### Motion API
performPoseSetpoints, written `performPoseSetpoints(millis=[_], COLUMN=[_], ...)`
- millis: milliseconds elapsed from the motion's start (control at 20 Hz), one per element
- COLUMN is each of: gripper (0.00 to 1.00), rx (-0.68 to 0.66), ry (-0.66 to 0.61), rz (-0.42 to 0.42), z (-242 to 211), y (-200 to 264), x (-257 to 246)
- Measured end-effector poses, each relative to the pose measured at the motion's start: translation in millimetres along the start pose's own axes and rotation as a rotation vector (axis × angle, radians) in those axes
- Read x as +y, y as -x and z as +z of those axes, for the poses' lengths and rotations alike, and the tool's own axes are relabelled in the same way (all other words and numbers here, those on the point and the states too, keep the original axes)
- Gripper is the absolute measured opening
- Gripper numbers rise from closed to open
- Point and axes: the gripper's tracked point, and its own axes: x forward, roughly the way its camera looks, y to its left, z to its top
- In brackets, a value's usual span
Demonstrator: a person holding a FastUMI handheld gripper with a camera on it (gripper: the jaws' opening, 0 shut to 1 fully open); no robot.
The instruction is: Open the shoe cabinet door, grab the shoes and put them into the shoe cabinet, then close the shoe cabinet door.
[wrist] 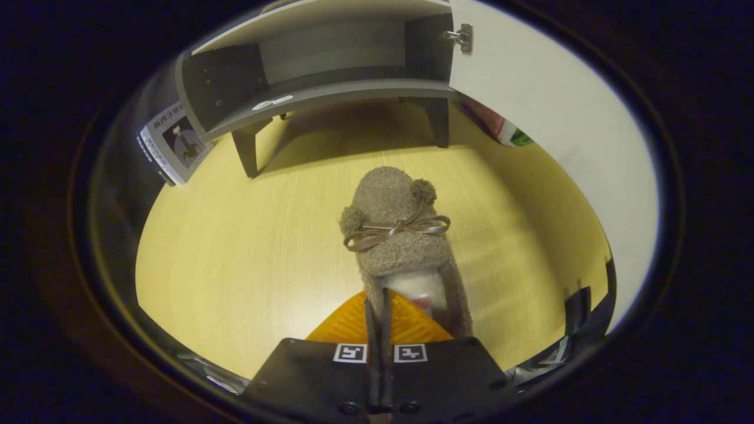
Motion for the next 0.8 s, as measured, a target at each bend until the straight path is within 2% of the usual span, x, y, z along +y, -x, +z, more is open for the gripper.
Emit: performPoseSetpoints(millis=[250, 800], gripper=[0.03, 0.03], rx=[-0.117, -0.256], ry=[-0.015, 0.113], rz=[-0.007, -0.058], z=[46, 117], y=[19, 82], x=[-2, 17])
